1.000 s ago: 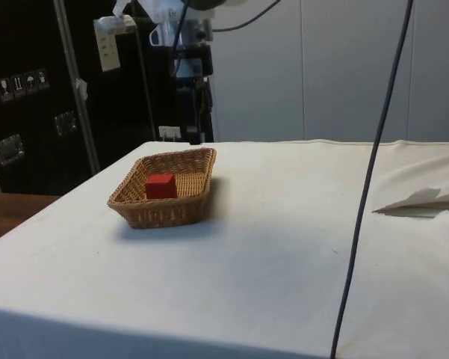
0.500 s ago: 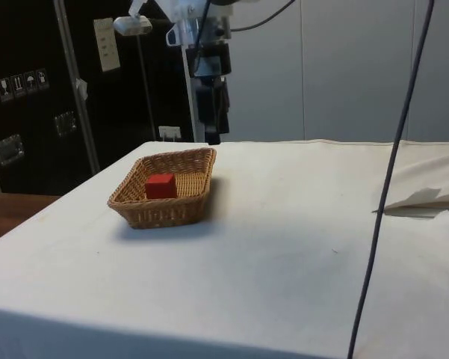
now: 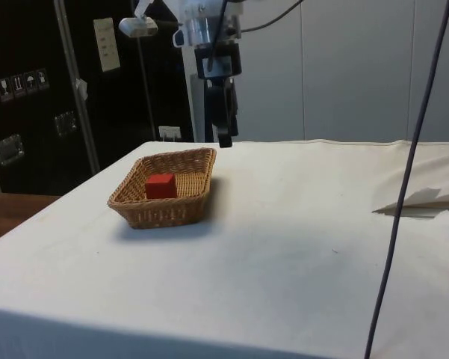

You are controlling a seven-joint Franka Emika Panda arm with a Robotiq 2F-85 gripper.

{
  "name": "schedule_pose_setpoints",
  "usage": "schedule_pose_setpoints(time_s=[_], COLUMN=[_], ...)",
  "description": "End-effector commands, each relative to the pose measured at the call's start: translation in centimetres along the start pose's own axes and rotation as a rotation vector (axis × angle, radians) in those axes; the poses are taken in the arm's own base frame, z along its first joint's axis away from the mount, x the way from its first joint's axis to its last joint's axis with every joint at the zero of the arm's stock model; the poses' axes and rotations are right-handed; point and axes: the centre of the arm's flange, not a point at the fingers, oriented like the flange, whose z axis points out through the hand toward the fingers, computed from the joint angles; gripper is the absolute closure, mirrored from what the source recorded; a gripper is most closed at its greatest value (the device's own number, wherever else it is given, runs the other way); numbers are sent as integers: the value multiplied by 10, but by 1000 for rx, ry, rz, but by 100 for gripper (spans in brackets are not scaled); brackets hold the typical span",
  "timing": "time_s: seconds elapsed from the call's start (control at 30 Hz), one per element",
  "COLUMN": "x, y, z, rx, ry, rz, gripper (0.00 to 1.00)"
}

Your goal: Pick up the cube and place it into the basket.

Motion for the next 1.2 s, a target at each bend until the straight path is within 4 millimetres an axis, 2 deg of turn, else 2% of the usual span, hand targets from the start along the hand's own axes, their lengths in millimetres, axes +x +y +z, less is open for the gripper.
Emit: schedule_pose_setpoints(time_s=[0.0,0.83,1.17], x=[-3,-54,-59], y=[-3,-12,-13], z=[-1,3,4], rx=[4,20,26], ry=[11,14,13], rz=[-5,26,47], gripper=[0,0,0])
